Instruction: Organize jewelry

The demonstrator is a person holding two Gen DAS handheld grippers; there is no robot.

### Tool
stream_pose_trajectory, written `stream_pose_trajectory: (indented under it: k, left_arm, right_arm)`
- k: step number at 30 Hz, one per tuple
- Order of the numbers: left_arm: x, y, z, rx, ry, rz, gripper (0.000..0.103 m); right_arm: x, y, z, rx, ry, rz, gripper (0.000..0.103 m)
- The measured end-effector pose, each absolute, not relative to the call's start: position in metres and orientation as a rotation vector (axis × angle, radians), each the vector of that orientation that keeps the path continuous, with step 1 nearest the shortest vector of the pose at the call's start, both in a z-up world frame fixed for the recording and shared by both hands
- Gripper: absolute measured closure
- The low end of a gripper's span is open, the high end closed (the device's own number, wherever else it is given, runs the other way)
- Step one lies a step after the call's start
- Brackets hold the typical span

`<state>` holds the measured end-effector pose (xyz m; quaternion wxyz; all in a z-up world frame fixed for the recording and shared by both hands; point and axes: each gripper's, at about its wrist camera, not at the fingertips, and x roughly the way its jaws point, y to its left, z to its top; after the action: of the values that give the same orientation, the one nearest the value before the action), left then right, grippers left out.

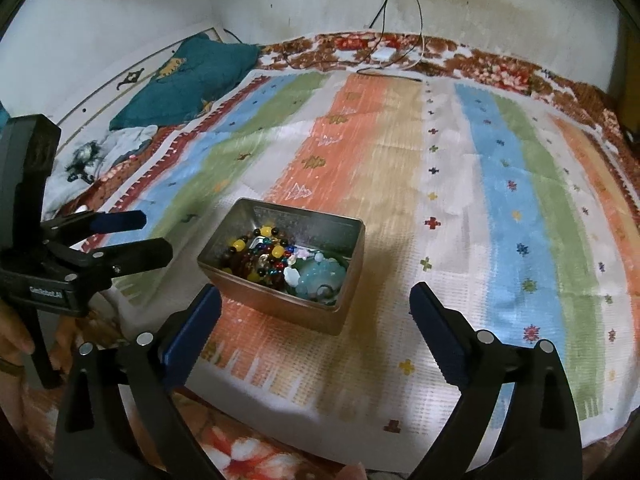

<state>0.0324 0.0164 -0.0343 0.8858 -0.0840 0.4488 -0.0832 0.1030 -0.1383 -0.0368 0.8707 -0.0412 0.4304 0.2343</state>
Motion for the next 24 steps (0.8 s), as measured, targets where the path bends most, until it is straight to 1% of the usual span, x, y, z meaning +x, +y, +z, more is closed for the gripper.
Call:
stream_pose_trajectory:
  k: [12, 24]
  left_arm:
    - [0.006, 0.001, -0.024, -0.073, 0.825, -0.166, 0.006]
    - [0.002, 0.003, -0.024, -0.062, 0.797, -0.121, 0.006]
  right_arm:
    - [0.083, -0.149, -0.028, -0.049, 0.809, 0.487, 0.005]
    - [0.072, -0.151, -0.026, -0.036, 0.781, 0.491, 0.005]
